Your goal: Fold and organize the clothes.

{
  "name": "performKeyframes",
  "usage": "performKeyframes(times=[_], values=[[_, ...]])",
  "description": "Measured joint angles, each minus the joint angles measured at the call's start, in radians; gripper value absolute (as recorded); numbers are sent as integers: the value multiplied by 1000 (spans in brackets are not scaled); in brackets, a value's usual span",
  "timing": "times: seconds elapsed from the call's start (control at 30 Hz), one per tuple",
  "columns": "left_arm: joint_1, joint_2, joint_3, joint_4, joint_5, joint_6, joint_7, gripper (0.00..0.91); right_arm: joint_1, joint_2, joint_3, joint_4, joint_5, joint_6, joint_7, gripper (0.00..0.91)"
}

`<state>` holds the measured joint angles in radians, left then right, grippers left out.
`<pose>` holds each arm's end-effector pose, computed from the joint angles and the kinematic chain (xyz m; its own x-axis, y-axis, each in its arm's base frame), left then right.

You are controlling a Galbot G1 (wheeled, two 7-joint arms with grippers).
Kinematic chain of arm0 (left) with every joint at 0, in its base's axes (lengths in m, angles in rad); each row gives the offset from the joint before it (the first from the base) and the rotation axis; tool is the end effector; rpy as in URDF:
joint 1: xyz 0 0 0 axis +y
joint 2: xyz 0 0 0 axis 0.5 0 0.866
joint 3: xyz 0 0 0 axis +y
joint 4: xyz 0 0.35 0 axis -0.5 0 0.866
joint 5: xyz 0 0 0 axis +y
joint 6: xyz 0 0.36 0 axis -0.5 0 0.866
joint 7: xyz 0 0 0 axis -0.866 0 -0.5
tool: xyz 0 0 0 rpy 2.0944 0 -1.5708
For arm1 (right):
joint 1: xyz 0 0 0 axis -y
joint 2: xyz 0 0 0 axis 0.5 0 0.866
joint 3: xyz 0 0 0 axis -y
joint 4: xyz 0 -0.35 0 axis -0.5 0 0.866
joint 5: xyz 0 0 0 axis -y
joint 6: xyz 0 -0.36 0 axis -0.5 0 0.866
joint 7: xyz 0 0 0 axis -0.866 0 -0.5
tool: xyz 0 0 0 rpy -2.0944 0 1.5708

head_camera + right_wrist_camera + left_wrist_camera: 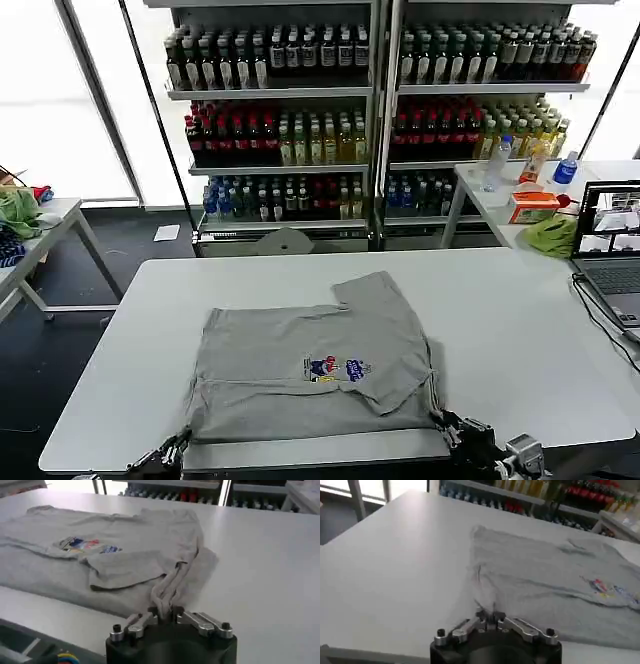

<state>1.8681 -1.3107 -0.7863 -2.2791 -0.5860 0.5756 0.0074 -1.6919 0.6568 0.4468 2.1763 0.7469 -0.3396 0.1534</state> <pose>0.1114 0.0984 -0.2570 -0.8002 0.1060 0.5902 -0.0328 0.9751 -0.2195 0.1718 -0.1010 -0.2625 -0.7627 -0.3081 0.5686 -0.3701 0.9290 0.0070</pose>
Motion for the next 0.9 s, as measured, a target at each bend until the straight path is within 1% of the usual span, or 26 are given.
performKeyframes(times=[0.3, 0.47, 0.7, 0.9], values=[[-18, 14, -29, -7, 2, 1, 12, 907, 100, 26, -3, -22, 30, -35, -16, 907], [-49, 32, -52, 3, -8, 1, 14, 907, 204, 48, -26, -58, 41, -59, -44, 907], [-137, 86, -60, 59, -51, 1, 25, 907, 428, 101, -105, -170, 47, -101, -103, 907], [-249, 160, -26, 158, -73, 1, 48, 907, 664, 159, -208, -319, 37, -133, -164, 907]])
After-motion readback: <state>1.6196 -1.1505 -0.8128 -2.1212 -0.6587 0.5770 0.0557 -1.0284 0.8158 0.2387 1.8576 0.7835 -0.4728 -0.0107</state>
